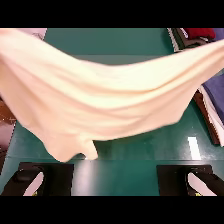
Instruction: Fold the shirts.
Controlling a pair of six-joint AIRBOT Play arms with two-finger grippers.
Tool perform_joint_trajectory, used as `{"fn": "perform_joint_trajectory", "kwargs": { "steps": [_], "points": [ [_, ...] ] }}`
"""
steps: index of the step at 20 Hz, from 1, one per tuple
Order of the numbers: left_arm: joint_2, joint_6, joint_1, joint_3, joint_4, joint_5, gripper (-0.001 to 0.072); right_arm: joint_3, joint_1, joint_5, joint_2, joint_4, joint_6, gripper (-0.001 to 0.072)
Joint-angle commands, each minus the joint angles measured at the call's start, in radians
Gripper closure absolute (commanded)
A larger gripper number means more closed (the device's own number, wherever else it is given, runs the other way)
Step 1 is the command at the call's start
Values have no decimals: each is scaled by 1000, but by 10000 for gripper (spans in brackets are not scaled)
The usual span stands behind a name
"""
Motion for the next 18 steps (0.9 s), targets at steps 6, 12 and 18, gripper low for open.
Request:
{"fn": "perform_joint_trajectory", "kwargs": {
  "steps": [6,12,18],
  "points": [
    [-320,62,1,-503,9,100,680,-350,2,-84,-341,4,2,696],
    [-648,67,1,-544,-3,521,680,-397,30,-433,-614,11,2,695],
    [-695,60,1,-525,-2,669,450,-378,26,-592,-663,85,2,627]
  ]
}}
